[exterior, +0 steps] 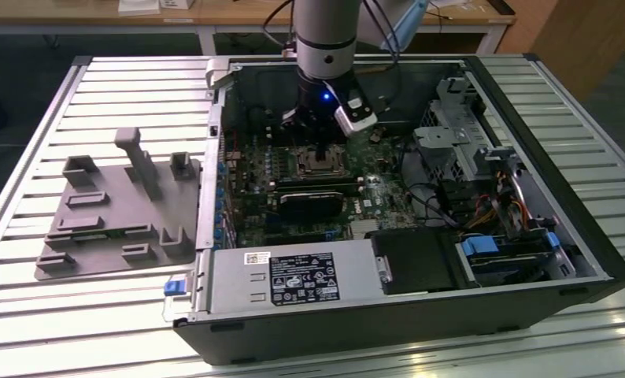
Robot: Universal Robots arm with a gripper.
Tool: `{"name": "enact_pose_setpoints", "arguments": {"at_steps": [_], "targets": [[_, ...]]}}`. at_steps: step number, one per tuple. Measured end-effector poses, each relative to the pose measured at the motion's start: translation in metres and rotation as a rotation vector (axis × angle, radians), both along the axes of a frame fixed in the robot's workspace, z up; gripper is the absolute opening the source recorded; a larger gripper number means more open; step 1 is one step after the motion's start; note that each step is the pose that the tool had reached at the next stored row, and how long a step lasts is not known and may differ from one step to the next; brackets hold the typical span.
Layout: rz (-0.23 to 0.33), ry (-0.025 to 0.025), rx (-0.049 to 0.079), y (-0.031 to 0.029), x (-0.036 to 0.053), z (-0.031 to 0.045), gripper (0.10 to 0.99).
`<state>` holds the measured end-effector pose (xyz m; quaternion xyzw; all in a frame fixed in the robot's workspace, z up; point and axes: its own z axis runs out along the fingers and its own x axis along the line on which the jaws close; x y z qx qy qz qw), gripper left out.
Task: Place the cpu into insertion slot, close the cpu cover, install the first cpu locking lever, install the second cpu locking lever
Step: 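Close the cpu cover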
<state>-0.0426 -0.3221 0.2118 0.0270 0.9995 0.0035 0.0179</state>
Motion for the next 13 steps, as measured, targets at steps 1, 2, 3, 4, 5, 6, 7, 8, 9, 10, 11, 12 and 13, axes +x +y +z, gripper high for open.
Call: {"name": "enact_pose_setpoints", "arguments": {"at_steps": [1,2,3,4,5,6,7,8,9,10,11,12,13], "targets": [[0.0,0.0001,0.0,-0.0001,-0.0014,-0.0001,0.102],[0.0,0.0,0.0,-0.0001,-0.0029,-0.0002,0.102],[-0.001,0.0001,0.0,-0.0001,-0.005,-0.0003,0.102],[-0.001,0.0001,0.0,-0.0001,-0.0076,-0.0004,0.102],[-0.002,0.0001,0.0,-0.0001,-0.0104,-0.0006,0.102],[-0.003,0.0001,0.0,-0.0001,-0.0134,-0.0008,0.102],[-0.003,0.0001,0.0,-0.0001,-0.016,-0.0012,0.102],[-0.004,0.0,0.0,0.0,-0.018,-0.0017,0.102],[-0.004,-0.0001,0.0,0.0,-0.0196,-0.0021,0.102],[-0.004,0.0,0.0,0.0,-0.021,-0.0026,0.102],[-0.004,0.0,0.0,-0.0001,-0.0225,-0.003,0.102],[-0.005,0.0001,0.0,-0.0001,-0.0241,-0.0035,0.102],[-0.005,0.0001,0.0,-0.0001,-0.0249,-0.0039,0.102]]}}
